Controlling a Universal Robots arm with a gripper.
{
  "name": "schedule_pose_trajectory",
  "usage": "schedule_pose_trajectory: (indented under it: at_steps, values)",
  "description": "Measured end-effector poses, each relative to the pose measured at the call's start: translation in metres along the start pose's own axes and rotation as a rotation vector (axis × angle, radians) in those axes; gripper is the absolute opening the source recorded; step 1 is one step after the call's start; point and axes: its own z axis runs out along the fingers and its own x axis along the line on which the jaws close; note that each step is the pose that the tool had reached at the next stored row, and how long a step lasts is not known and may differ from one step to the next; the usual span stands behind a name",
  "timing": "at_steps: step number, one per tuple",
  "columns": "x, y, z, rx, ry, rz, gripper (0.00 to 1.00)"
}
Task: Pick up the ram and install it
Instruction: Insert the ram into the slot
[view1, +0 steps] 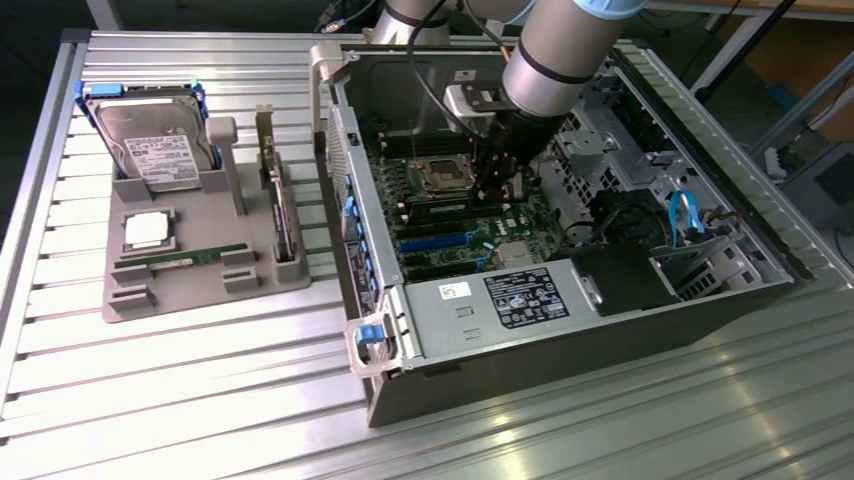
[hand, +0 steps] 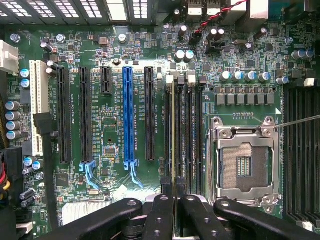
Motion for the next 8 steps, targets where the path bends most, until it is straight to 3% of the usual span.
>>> schedule_pose_trajectory:
  at_steps: [8]
  values:
    - [0.0, -0.0003, 0.0007, 0.0, 0.0, 0.0, 0.12]
